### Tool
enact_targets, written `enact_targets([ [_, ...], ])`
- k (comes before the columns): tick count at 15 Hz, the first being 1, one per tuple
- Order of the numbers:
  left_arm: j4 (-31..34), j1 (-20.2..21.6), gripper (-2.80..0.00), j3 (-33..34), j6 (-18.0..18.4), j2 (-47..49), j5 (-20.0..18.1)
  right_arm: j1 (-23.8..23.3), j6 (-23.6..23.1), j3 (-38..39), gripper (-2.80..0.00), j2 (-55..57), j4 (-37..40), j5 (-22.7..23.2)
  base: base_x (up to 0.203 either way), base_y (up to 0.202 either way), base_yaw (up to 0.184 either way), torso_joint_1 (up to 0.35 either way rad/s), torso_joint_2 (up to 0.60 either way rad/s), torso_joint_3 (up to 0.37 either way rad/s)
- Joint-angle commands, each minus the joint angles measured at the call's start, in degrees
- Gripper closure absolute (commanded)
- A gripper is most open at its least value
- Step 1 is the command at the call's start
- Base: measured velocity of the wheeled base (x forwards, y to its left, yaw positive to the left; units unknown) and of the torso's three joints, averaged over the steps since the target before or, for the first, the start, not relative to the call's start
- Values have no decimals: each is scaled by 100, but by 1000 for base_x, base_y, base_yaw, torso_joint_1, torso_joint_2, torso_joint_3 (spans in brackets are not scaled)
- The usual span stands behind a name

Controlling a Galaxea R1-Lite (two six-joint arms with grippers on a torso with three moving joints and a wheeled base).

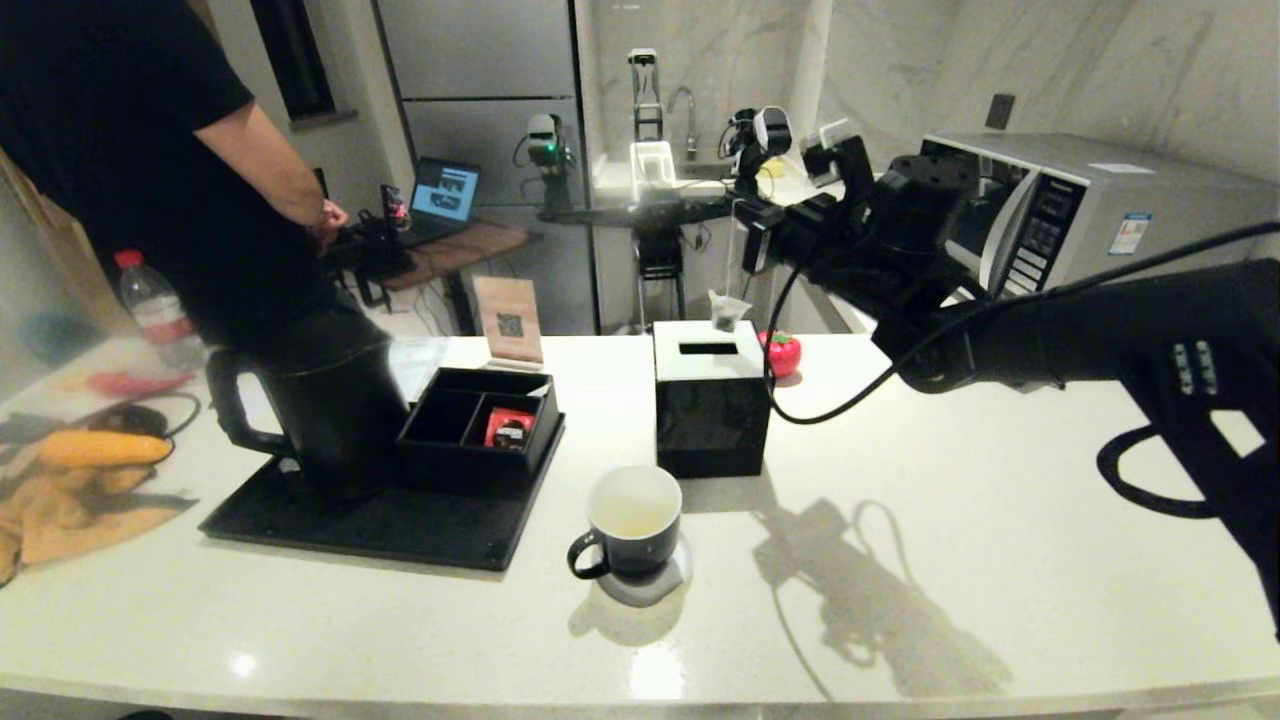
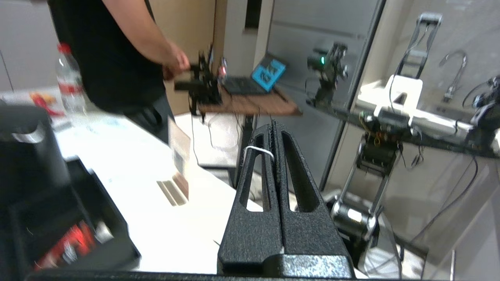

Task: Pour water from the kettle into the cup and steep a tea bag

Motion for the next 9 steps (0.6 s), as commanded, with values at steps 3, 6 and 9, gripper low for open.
enact_targets([
  [3,2,1,0,1,-2,-2,0,-135,-7,-20,0,431,-44,110,0,0,0,0,0,0],
  [6,2,1,0,1,-2,-2,0,-79,-5,-347,0,651,-29,118,0,0,0,0,0,0],
  [9,2,1,0,1,-2,-2,0,44,-5,-515,0,792,32,111,0,0,0,0,0,0],
])
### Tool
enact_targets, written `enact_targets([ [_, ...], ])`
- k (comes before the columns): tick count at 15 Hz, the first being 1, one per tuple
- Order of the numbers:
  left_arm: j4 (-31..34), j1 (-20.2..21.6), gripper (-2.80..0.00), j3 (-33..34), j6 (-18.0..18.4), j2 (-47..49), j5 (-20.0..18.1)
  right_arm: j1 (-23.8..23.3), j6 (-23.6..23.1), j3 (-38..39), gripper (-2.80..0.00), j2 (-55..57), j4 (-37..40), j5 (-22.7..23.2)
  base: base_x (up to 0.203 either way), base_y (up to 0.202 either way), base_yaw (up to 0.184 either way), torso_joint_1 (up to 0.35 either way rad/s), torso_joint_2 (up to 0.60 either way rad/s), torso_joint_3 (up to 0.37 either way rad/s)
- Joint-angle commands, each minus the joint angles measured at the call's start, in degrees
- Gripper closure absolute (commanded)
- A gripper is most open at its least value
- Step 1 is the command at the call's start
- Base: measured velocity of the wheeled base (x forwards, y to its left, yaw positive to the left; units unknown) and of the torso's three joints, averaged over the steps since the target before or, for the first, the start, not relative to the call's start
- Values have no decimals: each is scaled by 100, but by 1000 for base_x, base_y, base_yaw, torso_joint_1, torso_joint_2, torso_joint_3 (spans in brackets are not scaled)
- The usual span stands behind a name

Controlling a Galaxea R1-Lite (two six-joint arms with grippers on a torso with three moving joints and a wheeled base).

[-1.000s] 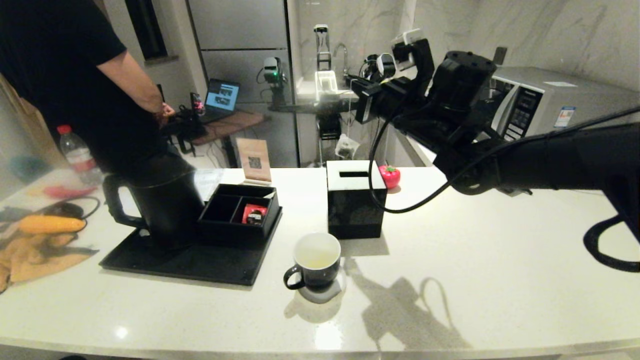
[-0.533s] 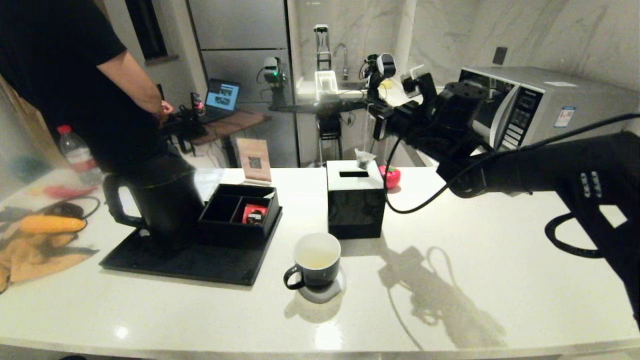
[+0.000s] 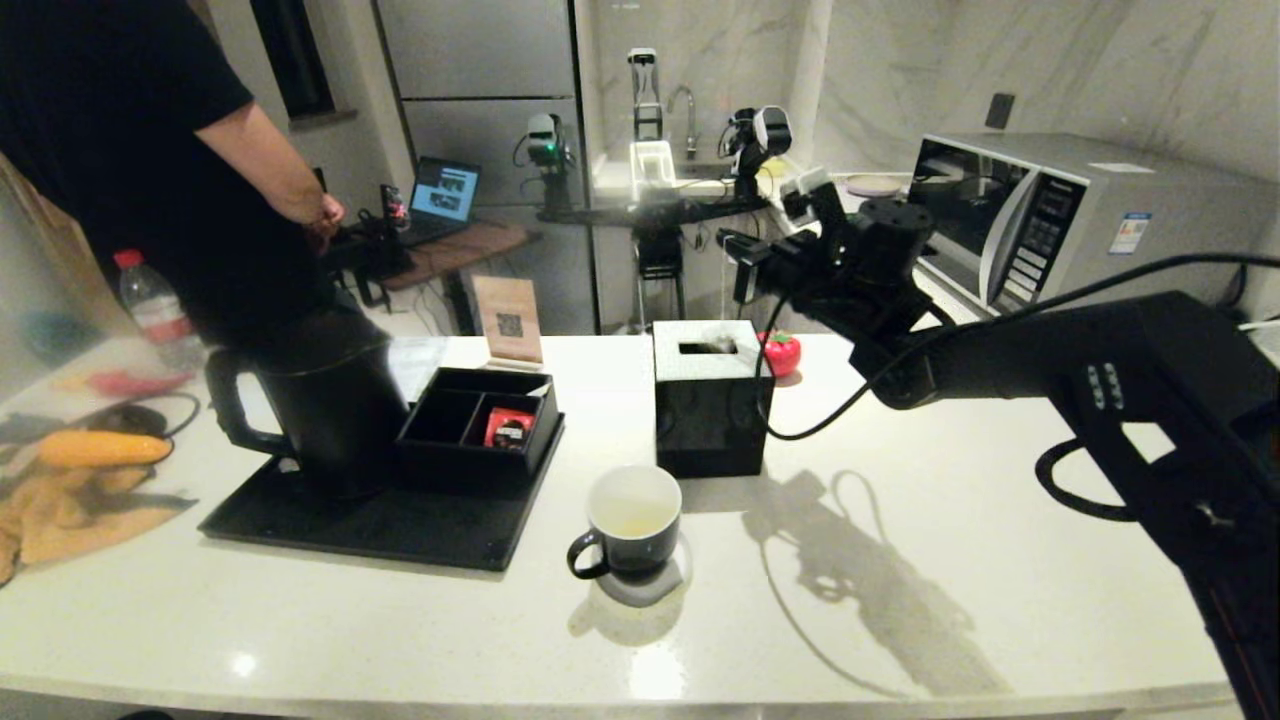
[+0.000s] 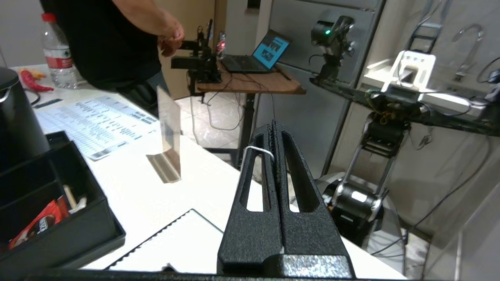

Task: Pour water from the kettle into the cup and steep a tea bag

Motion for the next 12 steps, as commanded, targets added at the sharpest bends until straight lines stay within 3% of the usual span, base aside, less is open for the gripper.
enact_targets([
  [1,0,1,0,1,-4,-2,-1,97,-2,-12,0,141,-70,7,0,0,0,0,0,0],
  [12,0,1,0,1,-4,-2,-1,186,-178,1009,0,194,-703,-2,0,0,0,0,0,0],
])
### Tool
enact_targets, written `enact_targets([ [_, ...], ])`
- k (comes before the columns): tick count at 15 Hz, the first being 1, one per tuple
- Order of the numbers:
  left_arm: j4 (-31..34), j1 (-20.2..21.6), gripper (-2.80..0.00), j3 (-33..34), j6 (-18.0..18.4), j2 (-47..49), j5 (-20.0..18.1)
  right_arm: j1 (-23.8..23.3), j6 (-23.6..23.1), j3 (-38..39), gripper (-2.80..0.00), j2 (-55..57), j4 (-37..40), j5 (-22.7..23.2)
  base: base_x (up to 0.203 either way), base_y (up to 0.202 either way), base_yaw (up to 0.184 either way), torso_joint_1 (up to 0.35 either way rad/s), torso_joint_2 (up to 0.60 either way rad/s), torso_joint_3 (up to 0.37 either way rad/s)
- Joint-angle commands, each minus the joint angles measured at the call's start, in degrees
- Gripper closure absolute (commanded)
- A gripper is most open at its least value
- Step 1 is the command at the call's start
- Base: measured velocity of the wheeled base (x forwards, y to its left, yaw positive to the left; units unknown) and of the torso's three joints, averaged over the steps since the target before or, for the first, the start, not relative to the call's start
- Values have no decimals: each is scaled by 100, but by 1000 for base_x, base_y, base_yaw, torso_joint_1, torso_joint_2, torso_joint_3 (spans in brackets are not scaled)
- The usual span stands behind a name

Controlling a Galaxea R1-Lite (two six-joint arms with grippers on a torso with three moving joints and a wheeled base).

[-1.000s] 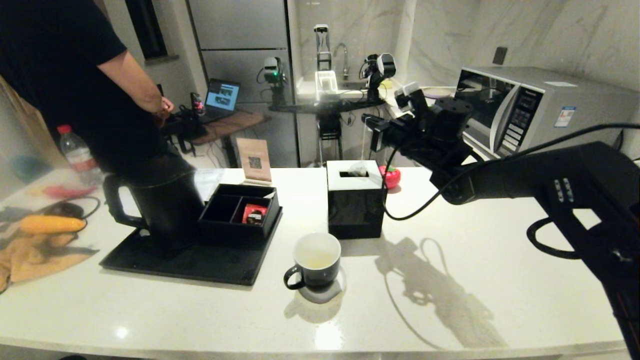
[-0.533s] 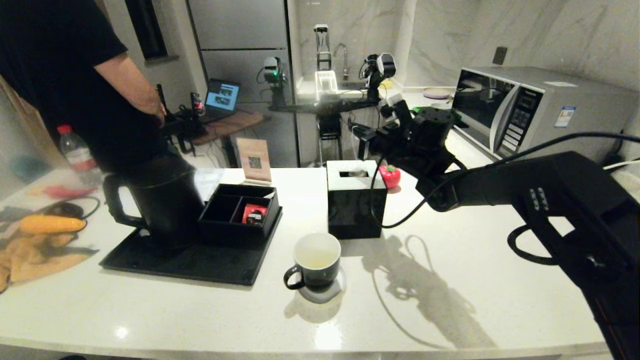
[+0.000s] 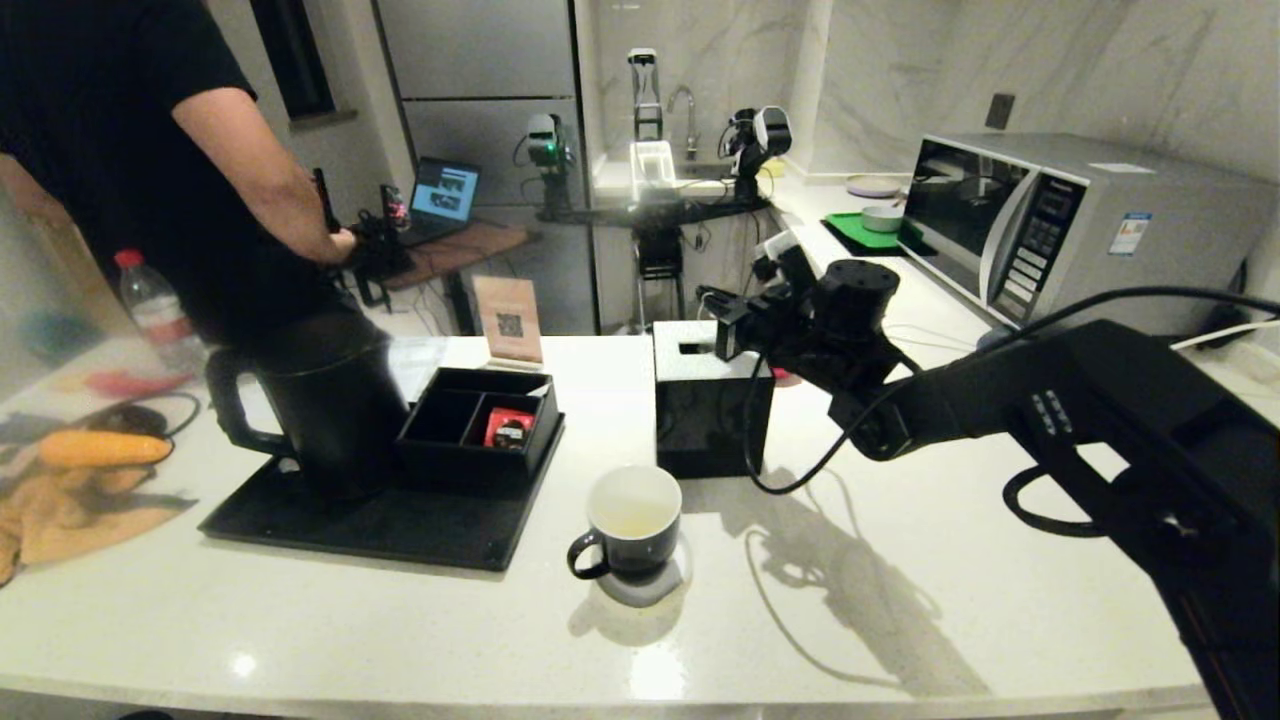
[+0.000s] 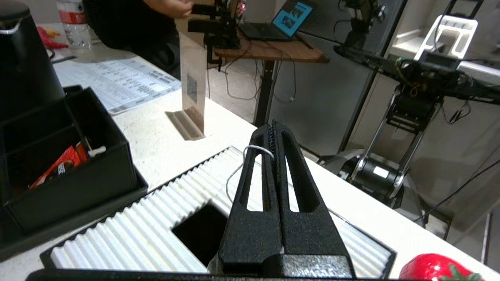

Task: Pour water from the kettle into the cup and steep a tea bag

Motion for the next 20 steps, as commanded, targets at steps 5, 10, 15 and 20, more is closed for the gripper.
enact_targets([
  [5,0,1,0,1,-2,-2,0,-10,-7,23,0,-29,-5,19,0,0,0,0,0,0],
  [10,0,1,0,1,-2,-2,0,-47,2,23,0,-92,30,19,0,0,0,0,0,0],
  [15,0,1,0,1,-2,-2,0,-63,-7,40,-27,-152,56,19,0,0,0,0,0,0],
  [20,0,1,0,1,-2,-2,0,-55,-16,23,-280,-205,12,19,0,0,0,0,0,0],
])
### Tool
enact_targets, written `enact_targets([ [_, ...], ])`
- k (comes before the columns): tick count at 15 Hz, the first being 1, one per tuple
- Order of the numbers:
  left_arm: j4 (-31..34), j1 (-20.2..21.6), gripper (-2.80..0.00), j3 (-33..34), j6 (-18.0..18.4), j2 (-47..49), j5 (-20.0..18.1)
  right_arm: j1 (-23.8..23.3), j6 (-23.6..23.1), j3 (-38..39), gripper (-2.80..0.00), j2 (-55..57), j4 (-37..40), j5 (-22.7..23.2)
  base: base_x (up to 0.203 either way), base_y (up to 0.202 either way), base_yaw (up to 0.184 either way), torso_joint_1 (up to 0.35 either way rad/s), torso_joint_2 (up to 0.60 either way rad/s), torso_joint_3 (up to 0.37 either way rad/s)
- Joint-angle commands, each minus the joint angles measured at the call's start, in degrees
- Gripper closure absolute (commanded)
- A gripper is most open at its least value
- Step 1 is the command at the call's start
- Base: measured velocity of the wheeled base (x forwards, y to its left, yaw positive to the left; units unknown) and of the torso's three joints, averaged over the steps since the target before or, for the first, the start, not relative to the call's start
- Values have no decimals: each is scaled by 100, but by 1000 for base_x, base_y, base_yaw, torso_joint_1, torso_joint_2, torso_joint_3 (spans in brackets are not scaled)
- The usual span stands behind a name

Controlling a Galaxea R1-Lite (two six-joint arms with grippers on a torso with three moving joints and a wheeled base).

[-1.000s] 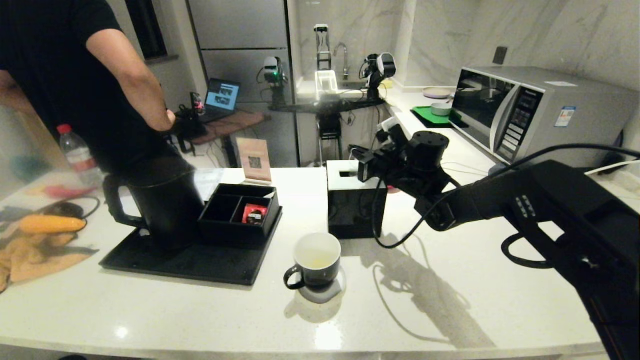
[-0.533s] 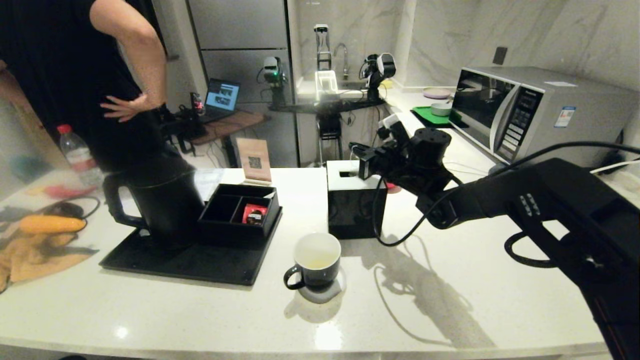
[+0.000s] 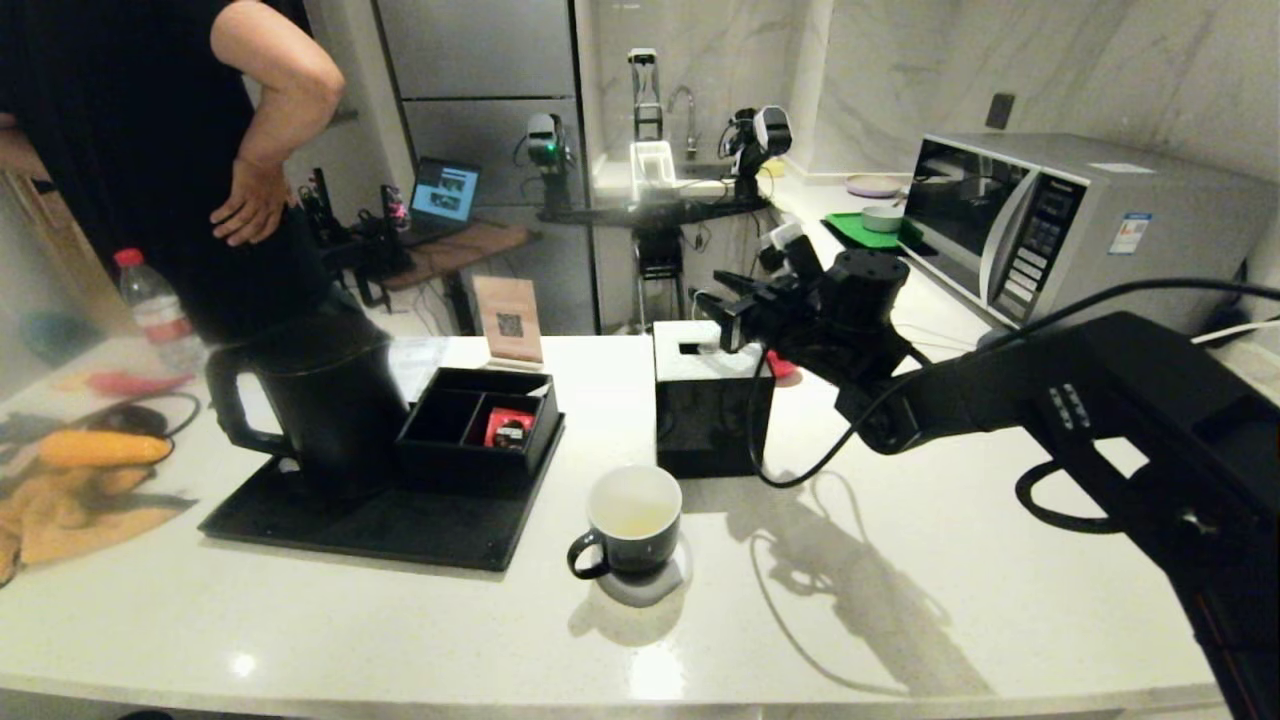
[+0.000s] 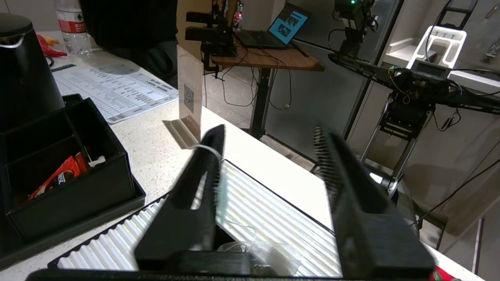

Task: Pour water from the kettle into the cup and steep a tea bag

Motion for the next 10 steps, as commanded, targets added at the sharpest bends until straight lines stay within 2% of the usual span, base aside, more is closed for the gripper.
enact_targets([
  [1,2,1,0,1,-3,-2,0,-2,-5,-4,-280,-74,-12,14,0,0,0,0,0,0],
  [5,2,1,0,1,-11,-2,0,-50,-33,-12,-280,-148,-21,14,0,0,0,0,0,0],
  [10,2,1,0,1,-3,-2,0,-188,-552,-15,-280,-175,-36,132,0,0,0,0,0,0],
])
